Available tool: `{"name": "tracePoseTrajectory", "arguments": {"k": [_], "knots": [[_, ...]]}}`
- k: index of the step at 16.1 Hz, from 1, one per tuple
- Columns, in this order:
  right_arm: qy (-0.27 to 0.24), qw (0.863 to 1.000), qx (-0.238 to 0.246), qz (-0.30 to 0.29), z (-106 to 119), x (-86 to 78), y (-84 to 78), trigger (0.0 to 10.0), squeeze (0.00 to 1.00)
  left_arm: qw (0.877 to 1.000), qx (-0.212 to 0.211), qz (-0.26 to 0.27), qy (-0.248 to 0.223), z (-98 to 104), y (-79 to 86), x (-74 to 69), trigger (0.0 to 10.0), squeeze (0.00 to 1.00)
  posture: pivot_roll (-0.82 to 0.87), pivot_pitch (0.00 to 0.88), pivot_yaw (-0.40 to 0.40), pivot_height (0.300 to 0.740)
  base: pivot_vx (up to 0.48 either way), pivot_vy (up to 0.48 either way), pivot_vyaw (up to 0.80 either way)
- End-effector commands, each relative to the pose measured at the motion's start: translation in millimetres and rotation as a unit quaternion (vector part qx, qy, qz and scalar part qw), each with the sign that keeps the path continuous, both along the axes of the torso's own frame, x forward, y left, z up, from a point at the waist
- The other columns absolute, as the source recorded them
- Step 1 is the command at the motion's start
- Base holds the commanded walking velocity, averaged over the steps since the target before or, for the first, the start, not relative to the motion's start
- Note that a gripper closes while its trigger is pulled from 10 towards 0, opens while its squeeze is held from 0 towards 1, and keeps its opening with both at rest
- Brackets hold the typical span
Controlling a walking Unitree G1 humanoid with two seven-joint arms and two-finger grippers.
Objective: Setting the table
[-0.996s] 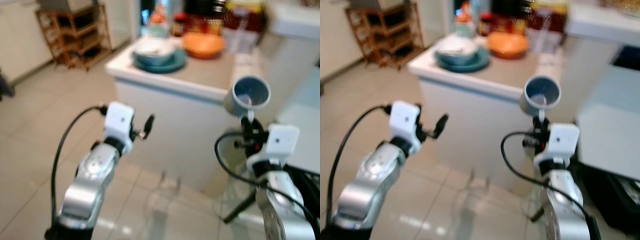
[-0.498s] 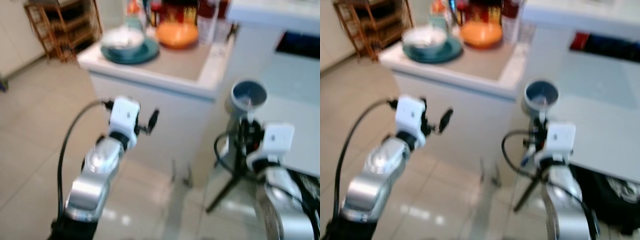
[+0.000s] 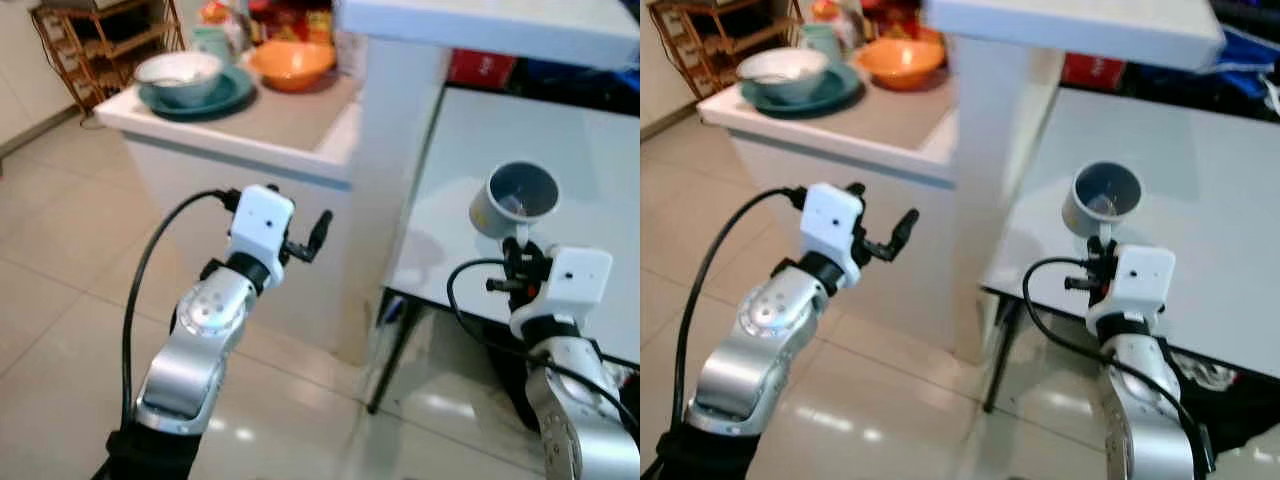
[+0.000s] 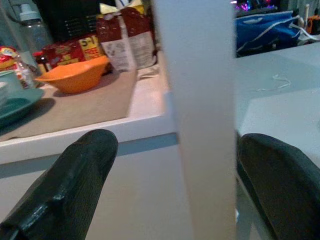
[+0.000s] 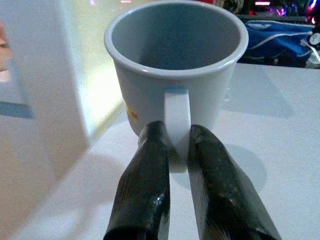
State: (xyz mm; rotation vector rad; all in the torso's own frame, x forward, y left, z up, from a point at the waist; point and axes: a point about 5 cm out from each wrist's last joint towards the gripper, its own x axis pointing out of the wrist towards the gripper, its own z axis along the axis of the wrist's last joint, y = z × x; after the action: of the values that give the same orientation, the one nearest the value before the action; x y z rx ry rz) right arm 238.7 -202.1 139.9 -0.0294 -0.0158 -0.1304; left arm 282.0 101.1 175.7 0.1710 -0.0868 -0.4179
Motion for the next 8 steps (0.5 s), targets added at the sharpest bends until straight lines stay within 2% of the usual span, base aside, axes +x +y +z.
{"name": "tracePoseTrajectory", "arguments": {"k": [1,8], "knots": [[-0.006,1.000,-0.006,-0.013,4.5,-0.9,-7.6,10.0,0.00,1.000,0.003,-0.012,-0.002,0.4,-5.6,-0.7,10.0,0.00,-0.02,0.022,0.046,0.740,0.000,-0.480,0.00],[-0.014,0.999,-0.030,-0.004,9.8,3.2,-9.3,10.0,0.00,1.000,0.008,-0.015,-0.003,-0.9,-3.4,-0.7,10.0,0.00,-0.02,0.005,0.043,0.740,0.000,-0.480,0.00]]}}
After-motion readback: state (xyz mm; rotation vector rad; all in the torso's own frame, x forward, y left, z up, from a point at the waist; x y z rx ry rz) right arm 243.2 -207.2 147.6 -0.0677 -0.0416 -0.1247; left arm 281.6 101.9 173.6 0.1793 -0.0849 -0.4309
